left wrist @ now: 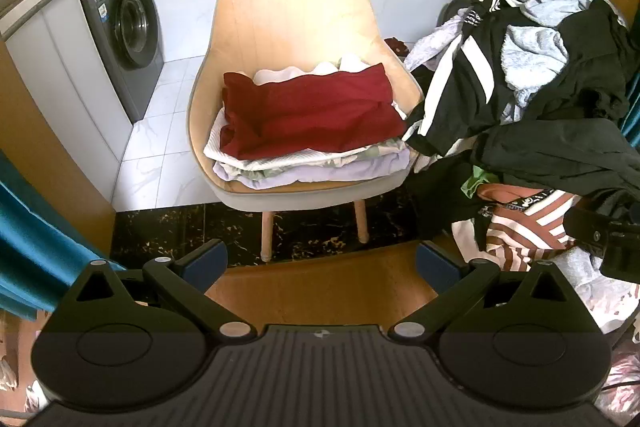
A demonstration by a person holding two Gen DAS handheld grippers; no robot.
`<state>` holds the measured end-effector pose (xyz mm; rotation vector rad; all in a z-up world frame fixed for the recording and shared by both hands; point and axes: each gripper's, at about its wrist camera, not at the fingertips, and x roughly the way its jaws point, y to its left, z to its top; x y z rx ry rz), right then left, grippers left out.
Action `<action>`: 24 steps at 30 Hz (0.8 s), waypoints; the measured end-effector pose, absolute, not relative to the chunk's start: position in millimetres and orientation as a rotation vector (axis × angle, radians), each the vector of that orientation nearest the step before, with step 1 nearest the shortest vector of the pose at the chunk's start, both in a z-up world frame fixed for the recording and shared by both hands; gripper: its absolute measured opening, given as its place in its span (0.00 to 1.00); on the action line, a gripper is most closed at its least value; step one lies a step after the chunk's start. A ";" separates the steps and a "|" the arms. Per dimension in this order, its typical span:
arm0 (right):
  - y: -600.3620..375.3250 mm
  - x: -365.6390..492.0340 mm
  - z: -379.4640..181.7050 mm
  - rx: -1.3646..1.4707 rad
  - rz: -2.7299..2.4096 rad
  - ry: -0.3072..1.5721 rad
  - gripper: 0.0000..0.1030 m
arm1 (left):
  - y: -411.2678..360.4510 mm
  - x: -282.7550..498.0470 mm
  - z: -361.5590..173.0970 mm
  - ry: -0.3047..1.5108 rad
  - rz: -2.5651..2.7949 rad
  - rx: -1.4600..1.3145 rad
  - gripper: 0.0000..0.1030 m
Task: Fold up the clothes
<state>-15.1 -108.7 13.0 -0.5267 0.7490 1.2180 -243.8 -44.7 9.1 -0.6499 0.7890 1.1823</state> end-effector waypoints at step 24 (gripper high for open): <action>-124.7 8.4 13.8 -0.499 1.212 0.753 0.99 | -55.2 -219.7 11.8 0.788 1.173 -0.628 0.99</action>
